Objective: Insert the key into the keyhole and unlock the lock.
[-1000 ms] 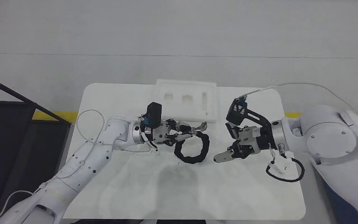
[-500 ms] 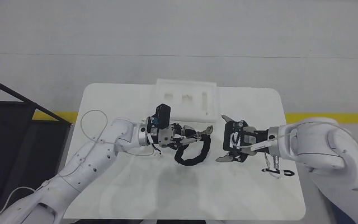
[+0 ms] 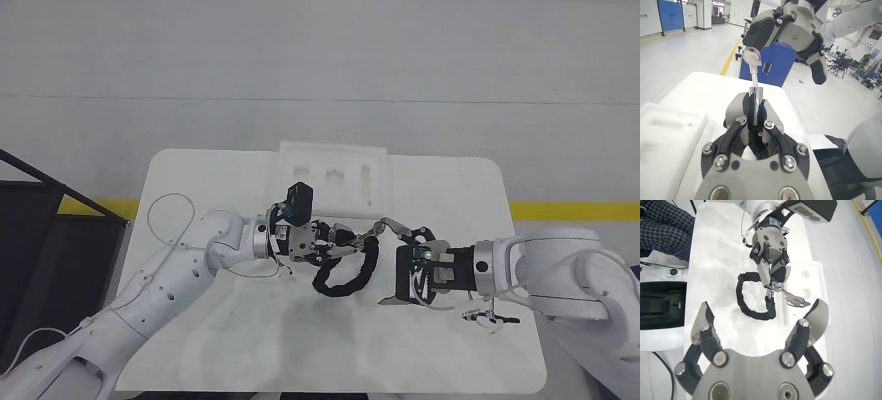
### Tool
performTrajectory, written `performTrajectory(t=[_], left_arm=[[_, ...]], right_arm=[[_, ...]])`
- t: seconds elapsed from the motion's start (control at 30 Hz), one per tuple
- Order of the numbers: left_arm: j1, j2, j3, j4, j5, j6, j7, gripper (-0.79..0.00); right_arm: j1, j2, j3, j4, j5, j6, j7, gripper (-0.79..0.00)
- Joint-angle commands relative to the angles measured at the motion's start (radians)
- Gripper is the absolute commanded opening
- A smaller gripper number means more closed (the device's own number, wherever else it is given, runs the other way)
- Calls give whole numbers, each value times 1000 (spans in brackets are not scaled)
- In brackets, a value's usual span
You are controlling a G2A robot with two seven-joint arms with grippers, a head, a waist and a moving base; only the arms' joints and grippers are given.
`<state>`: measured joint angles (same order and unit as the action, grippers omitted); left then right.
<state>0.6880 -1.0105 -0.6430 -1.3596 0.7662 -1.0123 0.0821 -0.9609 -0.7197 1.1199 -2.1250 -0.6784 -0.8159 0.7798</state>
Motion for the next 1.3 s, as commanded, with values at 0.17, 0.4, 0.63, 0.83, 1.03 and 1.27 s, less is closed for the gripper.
performTrajectory(t=[0.17, 0.4, 0.63, 0.83, 1.03, 1.27], left_arm=[[-6, -7, 3, -6, 8, 0, -24, -785], [-7, -9, 1, -4, 10, 0, -23, -785], [-6, -11, -2, -10, 25, 0, -16, -785], [-11, -14, 1, -5, 37, 0, -15, -785], [-13, -17, -2, 7, 44, 0, -11, -785], [-14, -22, -6, 16, 49, 0, -14, -785]], right_arm=[[15, -5, -19, 2, -32, 15, 7, 0], [39, -10, -49, 7, -22, 5, 37, 0], [69, -17, -84, 14, 5, 6, 65, 0], [91, -21, -101, 19, 19, 10, 84, 0], [106, -20, -108, 11, 48, 21, 130, 0], [123, -21, -127, 5, 86, 17, 159, 0]])
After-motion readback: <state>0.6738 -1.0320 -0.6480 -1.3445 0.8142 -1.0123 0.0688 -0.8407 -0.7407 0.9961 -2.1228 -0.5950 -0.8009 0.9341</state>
